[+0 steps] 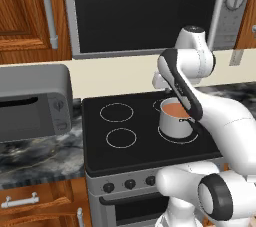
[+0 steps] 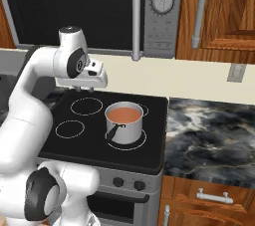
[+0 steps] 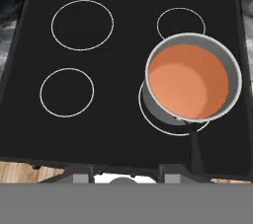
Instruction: Retrieve the steak from the fridge and place it on the saucepan with marinade on the stove.
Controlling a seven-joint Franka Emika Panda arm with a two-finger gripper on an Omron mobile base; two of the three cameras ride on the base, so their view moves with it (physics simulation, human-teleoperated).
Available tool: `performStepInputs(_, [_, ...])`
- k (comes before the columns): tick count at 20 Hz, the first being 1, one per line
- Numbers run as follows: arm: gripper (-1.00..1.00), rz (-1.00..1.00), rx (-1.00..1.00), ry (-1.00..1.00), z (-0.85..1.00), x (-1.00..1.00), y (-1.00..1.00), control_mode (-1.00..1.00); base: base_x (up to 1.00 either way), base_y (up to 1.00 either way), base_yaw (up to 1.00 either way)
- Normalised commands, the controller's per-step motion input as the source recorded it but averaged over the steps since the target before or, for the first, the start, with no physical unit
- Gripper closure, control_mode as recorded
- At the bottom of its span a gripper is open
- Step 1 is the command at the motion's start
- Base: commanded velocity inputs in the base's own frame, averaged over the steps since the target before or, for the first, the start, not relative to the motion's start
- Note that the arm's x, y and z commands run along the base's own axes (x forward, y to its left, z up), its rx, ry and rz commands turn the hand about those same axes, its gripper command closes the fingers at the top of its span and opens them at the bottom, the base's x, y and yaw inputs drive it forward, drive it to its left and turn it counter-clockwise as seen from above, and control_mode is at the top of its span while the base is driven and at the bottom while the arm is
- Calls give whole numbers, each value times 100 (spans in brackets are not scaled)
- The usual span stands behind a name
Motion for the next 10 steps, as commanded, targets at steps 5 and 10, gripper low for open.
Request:
performStepInputs(5, [-100,0,1,-17,0,-55,-6,-100,0,0,0])
performStepInputs(10, [-100,0,3,-36,0,-100,-25,-100,0,0,0])
